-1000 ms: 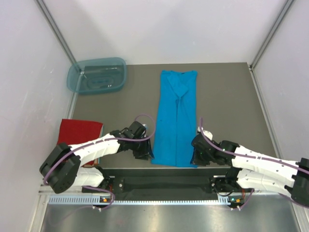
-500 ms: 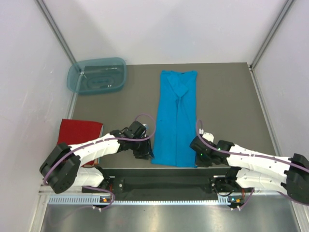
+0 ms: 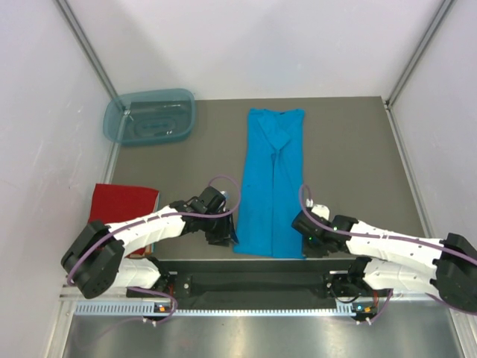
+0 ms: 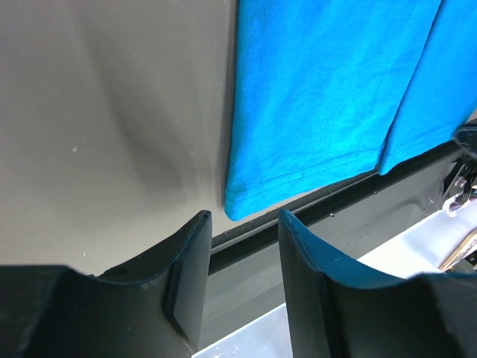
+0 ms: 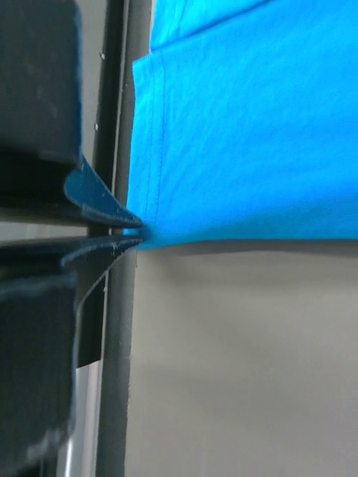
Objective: Fold and stack the t-shirts
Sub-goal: Fold the tshirt
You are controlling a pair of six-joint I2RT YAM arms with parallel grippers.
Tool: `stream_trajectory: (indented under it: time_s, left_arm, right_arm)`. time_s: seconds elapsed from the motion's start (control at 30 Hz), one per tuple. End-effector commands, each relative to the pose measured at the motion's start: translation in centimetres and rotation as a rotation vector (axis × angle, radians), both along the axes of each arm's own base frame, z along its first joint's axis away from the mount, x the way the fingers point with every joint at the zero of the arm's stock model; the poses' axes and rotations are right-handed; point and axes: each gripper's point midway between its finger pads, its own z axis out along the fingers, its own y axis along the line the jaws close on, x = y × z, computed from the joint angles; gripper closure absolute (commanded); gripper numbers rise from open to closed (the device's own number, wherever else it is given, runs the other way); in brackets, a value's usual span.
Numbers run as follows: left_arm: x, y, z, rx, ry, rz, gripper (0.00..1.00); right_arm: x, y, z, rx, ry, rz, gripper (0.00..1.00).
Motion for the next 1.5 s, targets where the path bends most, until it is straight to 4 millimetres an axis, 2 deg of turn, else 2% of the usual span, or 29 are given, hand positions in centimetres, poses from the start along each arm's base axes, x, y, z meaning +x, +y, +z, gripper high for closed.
stream_trajectory:
  time_s: [0.0, 0.07, 0.23, 0.33, 0.53, 0.73, 1.0, 1.03, 1.1, 1.13, 1.2, 1.4, 1.47]
  left_arm:
    - [1.0, -1.0, 1.3, -0.042, -0.036, -0.009, 0.53]
    - [1.0, -0.9, 1.1, -0.035, -0.038, -0.011, 0.52]
    - [0.8, -0.1, 0.1, 0.005, -0.039, -0.006, 0.50]
    - [0.6, 0.0, -0.6, 0.009, -0.023, -0.004, 0.50]
    - [-0.2, -0.8, -1.0, -0.049, 0.013, -0.006, 0.52]
    - [-0.5, -1.1, -1.4, -0.064, 0.036, -0.011, 0.58]
    - [-1.0, -1.1, -1.9, -0.068, 0.051, -0.002, 0.68]
    - [-1.0, -1.1, -1.9, -0.068, 0.052, -0.001, 0.75]
    - [-0.9, -1.2, -1.7, -0.075, 0.052, 0.006, 0.88]
    - [-0.9, -1.3, -1.5, -0.084, 0.054, 0.006, 1.00]
    - [-0.9, -1.6, -1.2, -0.098, 0.056, 0.017, 1.00]
    - [-1.8, -2.6, -0.1, -0.148, 0.079, 0.041, 1.00]
    - [-2.2, -2.9, 0.4, -0.159, 0.077, 0.036, 1.00]
  right_arm:
    - [2.3, 0.8, 3.1, 0.026, -0.103, -0.011, 0.90]
    - [2.6, 0.9, 3.5, 0.043, -0.105, -0.013, 0.85]
    - [1.4, 0.4, 1.6, 0.082, -0.040, -0.020, 0.71]
    - [1.3, -0.2, 1.5, 0.099, -0.041, -0.043, 0.70]
    - [1.2, 0.2, 1.0, 0.148, -0.034, -0.048, 0.70]
    - [0.8, 0.5, 0.4, 0.175, -0.018, -0.048, 0.70]
    - [0.2, 0.1, -0.4, 0.182, -0.004, -0.071, 0.76]
    - [0.2, 0.1, -0.4, 0.187, -0.006, -0.075, 0.77]
    - [0.3, 0.1, -0.2, 0.198, -0.015, -0.078, 0.89]
    - [0.2, 0.1, -0.1, 0.202, -0.015, -0.081, 0.92]
    - [0.2, 0.3, 0.5, 0.224, -0.019, -0.076, 1.00]
    - [0.5, 0.7, 2.5, 0.266, -0.054, -0.068, 1.00]
    - [0.3, 0.9, 2.6, 0.277, -0.047, -0.060, 1.00]
